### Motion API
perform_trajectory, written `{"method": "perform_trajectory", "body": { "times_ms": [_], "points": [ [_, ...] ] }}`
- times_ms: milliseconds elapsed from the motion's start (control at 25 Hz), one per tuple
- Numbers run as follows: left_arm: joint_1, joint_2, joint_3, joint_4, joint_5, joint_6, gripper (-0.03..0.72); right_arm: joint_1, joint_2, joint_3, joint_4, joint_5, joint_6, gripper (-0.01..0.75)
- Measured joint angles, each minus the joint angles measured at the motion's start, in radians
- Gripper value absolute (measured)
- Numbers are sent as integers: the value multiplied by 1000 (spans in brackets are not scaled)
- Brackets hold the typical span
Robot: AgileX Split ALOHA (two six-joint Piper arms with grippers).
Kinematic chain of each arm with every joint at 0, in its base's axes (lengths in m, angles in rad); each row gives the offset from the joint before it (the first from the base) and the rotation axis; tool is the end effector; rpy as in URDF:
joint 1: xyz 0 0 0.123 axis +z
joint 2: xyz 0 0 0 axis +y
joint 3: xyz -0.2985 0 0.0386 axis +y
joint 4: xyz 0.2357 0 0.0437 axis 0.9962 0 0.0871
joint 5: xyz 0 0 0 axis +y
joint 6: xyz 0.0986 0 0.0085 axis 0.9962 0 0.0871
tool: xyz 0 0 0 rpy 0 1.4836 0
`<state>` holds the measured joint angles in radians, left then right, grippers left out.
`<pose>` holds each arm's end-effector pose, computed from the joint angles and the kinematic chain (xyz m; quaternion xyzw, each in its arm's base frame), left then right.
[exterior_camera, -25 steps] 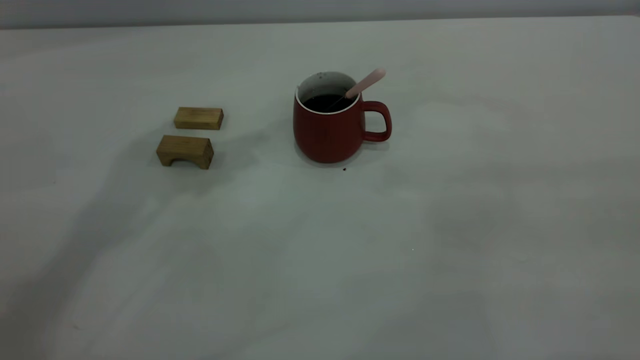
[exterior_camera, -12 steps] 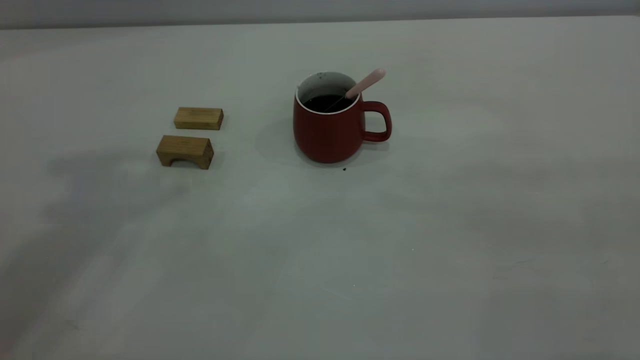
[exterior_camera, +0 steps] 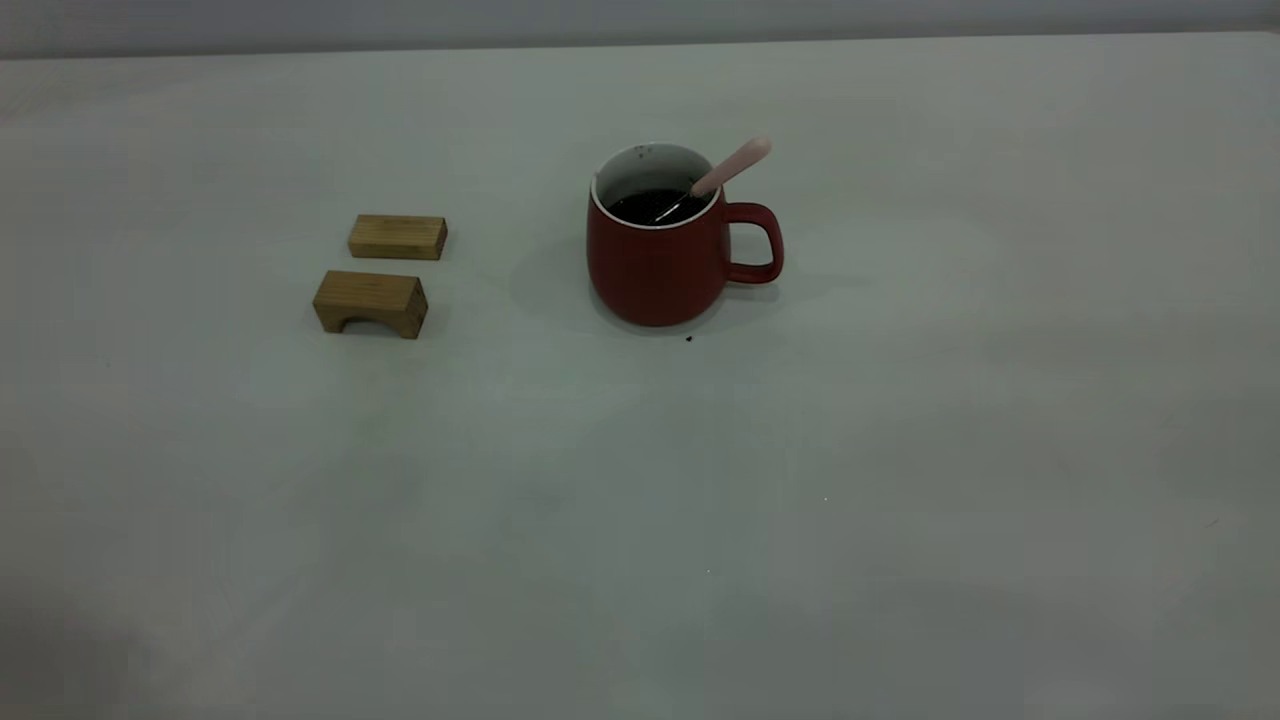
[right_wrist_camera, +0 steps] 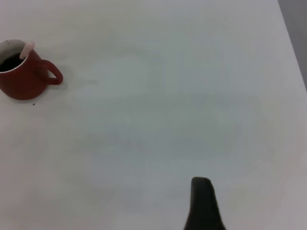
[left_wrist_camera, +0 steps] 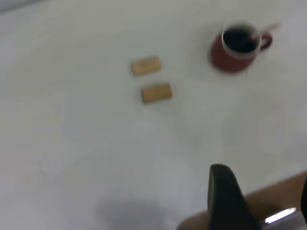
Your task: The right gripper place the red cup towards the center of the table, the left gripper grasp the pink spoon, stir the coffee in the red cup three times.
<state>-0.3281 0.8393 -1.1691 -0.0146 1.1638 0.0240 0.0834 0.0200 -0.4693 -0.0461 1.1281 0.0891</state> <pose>0.1044 -0.0369 0.4213 0.1605 0.9021 -0.0679 0.3947 -0.0219 -0.0060 0.2541 0.0036 0.8823 0.0176 0.4704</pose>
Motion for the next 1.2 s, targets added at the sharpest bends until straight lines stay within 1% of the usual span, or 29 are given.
{"method": "perform_trajectory", "body": {
  "times_ms": [80,240,400,520,680,880,1200],
  "points": [
    [18,-103,132,-2,0,1,449,0,0,0,0,0,0,584],
    [103,-287,374,-2,0,3,449,0,0,0,0,0,0,584],
    [180,-453,555,-3,-2,3,449,0,0,0,0,0,0,584],
    [207,-576,646,-12,-19,5,449,0,0,0,0,0,0,584],
    [210,-713,667,-18,-44,38,449,0,0,0,0,0,0,584],
    [218,-830,682,-19,-38,60,449,0,0,0,0,0,0,584],
    [219,-858,682,-21,-34,62,449,0,0,0,0,0,0,584]
  ]
}}
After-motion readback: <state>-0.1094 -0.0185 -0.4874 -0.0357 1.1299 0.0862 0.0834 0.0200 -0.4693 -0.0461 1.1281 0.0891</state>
